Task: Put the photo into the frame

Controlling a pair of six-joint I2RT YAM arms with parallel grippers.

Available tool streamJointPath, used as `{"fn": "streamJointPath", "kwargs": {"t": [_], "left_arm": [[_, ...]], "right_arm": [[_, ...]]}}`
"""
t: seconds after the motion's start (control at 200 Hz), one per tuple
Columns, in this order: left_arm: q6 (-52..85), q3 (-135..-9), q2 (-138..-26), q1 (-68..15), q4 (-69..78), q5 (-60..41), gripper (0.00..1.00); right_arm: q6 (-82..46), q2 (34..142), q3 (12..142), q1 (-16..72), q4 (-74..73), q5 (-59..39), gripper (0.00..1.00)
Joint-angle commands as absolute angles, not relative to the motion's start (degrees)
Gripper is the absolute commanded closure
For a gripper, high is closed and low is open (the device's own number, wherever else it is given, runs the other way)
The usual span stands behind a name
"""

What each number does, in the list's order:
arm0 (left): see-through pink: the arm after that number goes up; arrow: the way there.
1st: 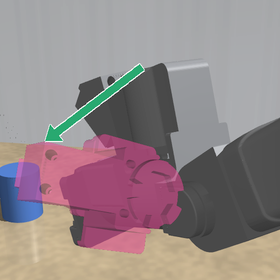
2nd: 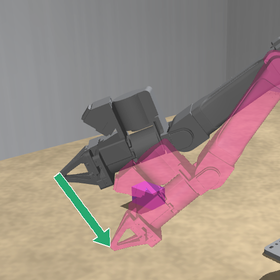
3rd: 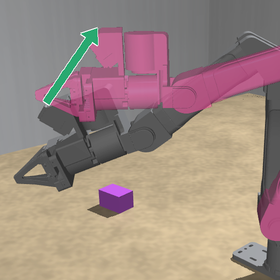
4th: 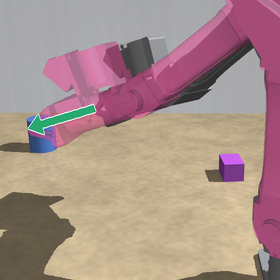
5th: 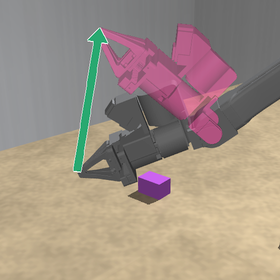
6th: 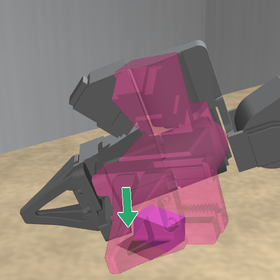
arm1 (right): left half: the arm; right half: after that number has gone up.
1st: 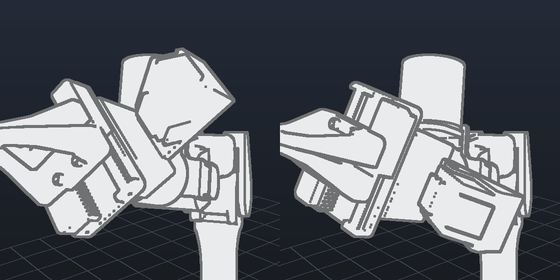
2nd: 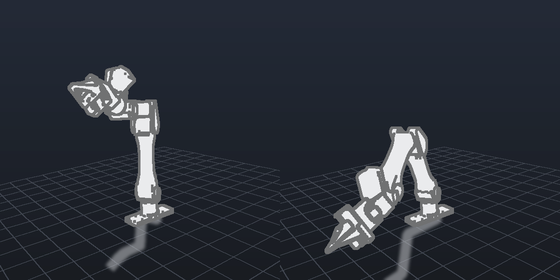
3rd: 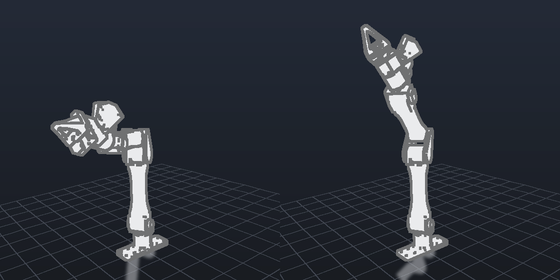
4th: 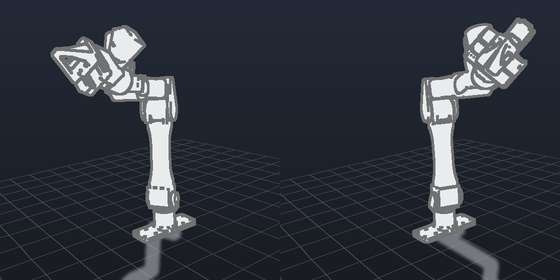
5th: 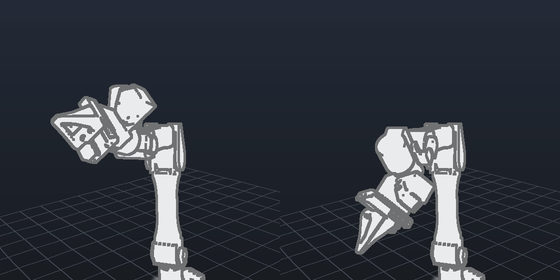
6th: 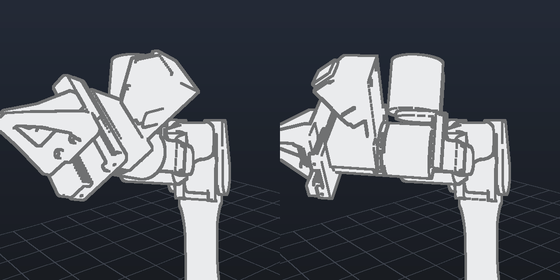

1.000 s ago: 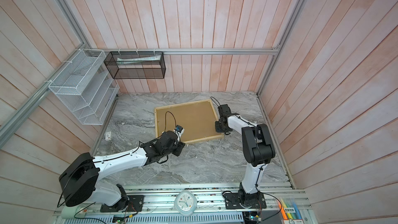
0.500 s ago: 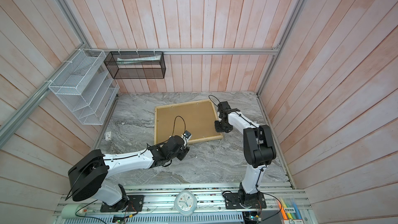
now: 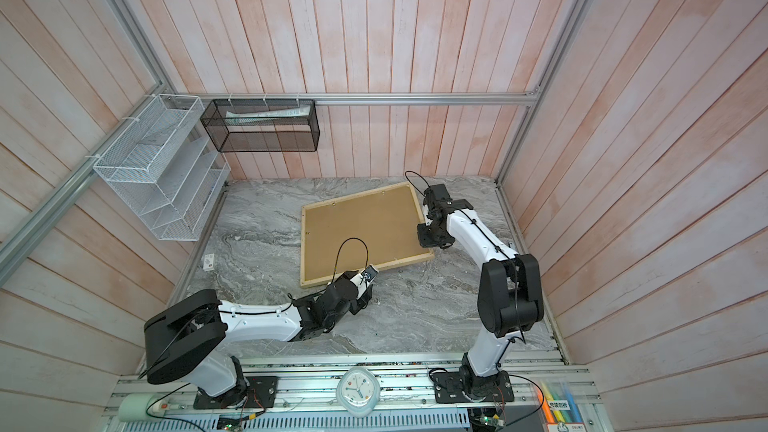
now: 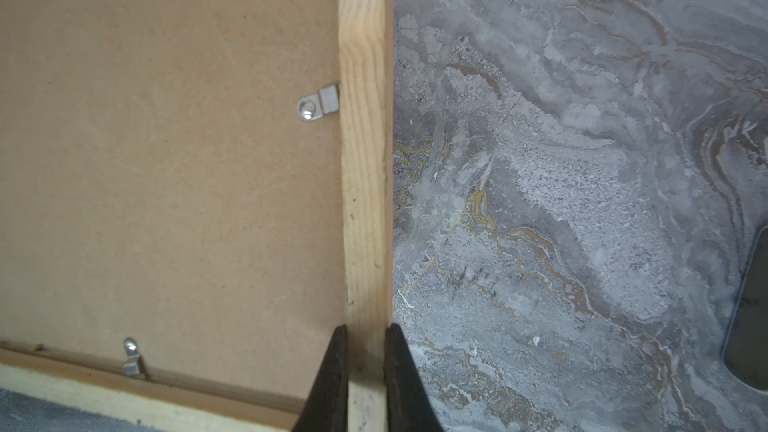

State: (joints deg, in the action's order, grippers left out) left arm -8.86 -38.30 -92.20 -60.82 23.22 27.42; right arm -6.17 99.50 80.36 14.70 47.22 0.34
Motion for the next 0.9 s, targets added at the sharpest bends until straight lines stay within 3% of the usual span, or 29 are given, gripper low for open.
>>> {"fn": "streamJointPath", "kwargs": {"t": [0.0,0.895], "left_arm": [[-12.84,-37.33,-94.84,-61.06,32.33,30.56,0.4],[-33.92,-49.04,-115.78,-62.31,44.94,46.91,0.39]], "right_arm": [[-6.68,96.52,83.14,14.59,48.77,1.05,1.0],[-6.59,93.45,81.88,14.59,50.56,1.59,1.0]]}}
